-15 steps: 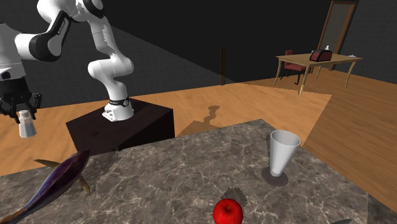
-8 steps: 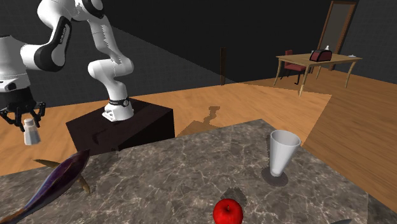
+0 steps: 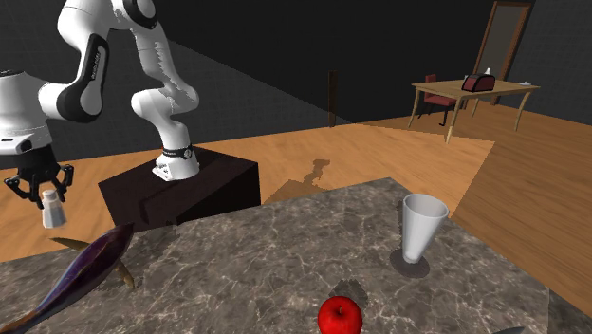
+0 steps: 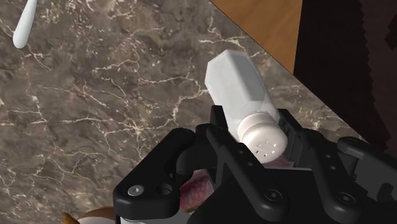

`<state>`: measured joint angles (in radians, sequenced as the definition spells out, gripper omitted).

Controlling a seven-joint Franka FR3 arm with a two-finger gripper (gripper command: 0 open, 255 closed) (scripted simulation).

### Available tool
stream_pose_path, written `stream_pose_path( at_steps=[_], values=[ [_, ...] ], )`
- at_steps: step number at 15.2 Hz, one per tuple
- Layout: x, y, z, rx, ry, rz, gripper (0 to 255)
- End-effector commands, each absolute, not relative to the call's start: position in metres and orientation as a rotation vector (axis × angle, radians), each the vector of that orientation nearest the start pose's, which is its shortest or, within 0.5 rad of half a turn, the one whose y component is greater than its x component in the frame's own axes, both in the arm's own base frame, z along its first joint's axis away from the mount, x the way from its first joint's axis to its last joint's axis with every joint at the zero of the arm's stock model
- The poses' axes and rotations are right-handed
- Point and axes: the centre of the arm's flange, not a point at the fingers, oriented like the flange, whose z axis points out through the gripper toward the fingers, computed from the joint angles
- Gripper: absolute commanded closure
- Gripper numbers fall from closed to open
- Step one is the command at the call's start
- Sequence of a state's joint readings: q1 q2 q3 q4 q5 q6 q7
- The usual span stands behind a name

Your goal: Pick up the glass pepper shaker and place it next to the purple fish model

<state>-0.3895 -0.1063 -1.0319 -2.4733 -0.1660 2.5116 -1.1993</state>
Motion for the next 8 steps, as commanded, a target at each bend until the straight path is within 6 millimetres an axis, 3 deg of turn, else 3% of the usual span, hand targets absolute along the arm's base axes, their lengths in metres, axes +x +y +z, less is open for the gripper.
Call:
stream_pose_path(
  at_steps=[1, 8],
  values=[
    [0.075, -0.473, 0.311, -3.237, 0.154, -0.022, 255],
    [0.075, -0.473, 0.274, -3.237, 0.154, -0.022, 255]
  ],
)
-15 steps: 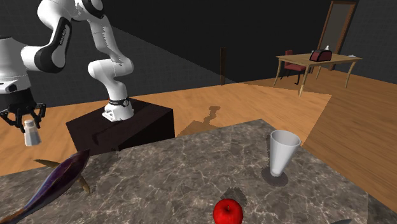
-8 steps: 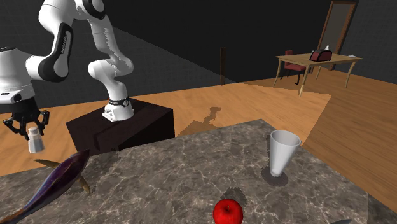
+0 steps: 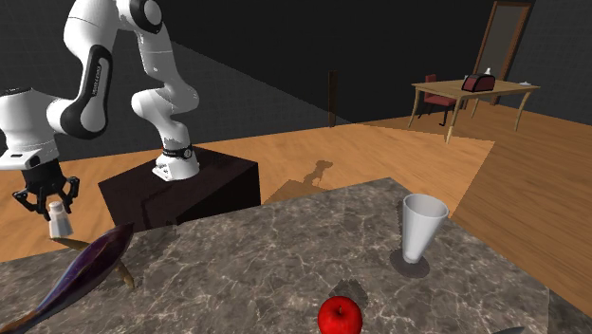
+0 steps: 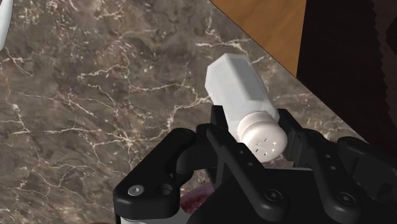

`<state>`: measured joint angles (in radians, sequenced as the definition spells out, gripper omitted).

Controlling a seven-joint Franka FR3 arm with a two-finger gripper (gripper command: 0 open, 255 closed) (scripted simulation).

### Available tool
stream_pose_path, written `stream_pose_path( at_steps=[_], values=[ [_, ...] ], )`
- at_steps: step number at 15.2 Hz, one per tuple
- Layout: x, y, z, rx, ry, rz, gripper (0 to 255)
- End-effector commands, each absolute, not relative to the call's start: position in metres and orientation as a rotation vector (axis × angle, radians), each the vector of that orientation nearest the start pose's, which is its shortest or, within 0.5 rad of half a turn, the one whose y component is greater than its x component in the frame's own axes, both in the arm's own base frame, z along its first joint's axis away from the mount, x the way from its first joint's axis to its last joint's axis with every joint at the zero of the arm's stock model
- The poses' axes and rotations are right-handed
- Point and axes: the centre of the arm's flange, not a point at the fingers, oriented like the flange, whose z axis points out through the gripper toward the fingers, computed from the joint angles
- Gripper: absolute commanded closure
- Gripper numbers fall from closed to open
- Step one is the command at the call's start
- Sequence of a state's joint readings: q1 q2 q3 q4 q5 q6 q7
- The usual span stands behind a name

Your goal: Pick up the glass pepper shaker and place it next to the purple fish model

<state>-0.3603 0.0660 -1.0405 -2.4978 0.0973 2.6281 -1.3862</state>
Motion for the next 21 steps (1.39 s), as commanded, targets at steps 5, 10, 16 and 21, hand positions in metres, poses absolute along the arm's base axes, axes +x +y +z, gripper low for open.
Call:
stream_pose_path(
  at_steps=[5, 10, 16, 21],
  values=[
    [0.075, -0.473, 0.248, -3.237, 0.154, -0.022, 255],
    [0.075, -0.473, 0.221, -3.237, 0.154, -0.022, 255],
    [0.075, -0.473, 0.213, -3.237, 0.154, -0.022, 255],
    [0.075, -0.473, 0.213, -3.237, 0.154, -0.022, 0]
  ],
)
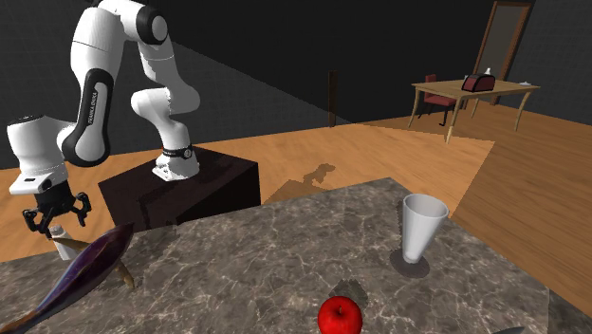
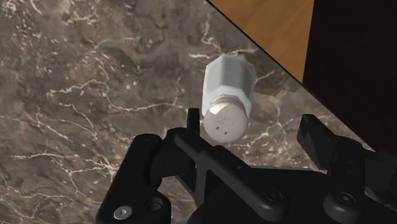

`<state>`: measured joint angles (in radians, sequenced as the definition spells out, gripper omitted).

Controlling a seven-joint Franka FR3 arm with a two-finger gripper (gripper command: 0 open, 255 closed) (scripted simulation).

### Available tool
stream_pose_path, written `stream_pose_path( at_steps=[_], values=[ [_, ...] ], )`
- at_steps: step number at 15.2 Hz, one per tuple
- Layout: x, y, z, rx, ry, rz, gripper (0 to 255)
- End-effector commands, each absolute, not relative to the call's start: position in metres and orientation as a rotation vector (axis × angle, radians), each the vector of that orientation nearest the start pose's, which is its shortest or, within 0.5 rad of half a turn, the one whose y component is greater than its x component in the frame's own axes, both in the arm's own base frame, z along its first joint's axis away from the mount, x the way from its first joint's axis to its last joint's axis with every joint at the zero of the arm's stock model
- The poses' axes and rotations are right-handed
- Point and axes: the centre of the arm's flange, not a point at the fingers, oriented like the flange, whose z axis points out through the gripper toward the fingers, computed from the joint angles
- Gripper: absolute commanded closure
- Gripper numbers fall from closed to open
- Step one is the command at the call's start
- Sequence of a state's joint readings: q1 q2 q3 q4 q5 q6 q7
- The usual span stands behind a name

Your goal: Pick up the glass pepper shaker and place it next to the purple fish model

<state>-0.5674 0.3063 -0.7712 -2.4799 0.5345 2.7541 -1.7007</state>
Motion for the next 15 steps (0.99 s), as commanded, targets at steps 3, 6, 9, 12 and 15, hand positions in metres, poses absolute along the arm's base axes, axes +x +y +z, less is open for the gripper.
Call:
stream_pose_path(
  at_steps=[3, 6, 9, 12, 15],
  values=[
    [0.075, -0.473, 0.213, -3.237, 0.154, -0.022, 0],
    [0.075, -0.470, 0.239, -3.237, 0.154, -0.022, 0],
    [0.074, -0.468, 0.263, -3.237, 0.154, -0.022, 0],
    [0.074, -0.468, 0.263, -3.237, 0.154, -0.022, 0],
    [0.075, -0.468, 0.263, -3.237, 0.154, -0.022, 0]
  ],
)
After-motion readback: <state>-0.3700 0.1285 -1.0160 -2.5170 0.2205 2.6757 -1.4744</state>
